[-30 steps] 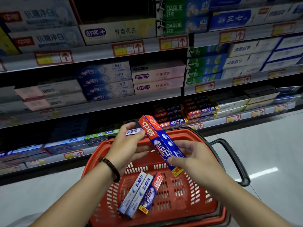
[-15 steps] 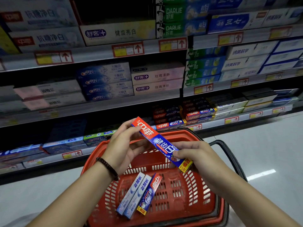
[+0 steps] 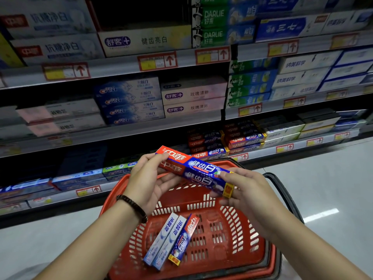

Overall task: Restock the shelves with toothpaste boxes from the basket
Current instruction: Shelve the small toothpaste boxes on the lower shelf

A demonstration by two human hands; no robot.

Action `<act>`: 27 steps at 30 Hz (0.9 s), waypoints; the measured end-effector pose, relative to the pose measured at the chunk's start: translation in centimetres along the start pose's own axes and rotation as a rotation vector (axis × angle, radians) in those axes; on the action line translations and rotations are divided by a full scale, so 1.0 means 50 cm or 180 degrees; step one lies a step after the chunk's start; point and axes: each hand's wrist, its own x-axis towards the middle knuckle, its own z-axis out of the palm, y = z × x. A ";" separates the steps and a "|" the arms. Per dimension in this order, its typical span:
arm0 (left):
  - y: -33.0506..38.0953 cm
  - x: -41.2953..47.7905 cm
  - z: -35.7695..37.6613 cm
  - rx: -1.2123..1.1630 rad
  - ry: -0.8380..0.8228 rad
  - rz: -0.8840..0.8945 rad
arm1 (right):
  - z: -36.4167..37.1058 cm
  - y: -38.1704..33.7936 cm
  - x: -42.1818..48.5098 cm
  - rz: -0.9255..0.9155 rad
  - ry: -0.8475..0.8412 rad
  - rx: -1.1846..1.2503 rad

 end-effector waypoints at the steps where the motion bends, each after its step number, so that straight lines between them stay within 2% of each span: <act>1: -0.001 0.000 0.000 -0.0018 0.0034 -0.0008 | -0.001 -0.002 0.000 -0.0015 -0.0003 0.0084; 8: -0.004 0.000 -0.002 0.0054 0.0218 -0.0052 | -0.001 0.000 0.001 -0.0158 0.0222 0.0386; 18: -0.006 0.002 0.001 0.0276 0.0254 -0.0195 | -0.001 0.001 -0.001 -0.0649 0.0653 0.0051; 23: -0.014 -0.002 0.009 0.0379 0.0203 -0.0115 | -0.014 0.006 0.002 -0.0747 0.0757 -0.0040; 27: -0.019 -0.011 0.012 0.0555 0.0134 0.0040 | -0.022 0.010 0.002 -0.0895 0.1035 -0.0301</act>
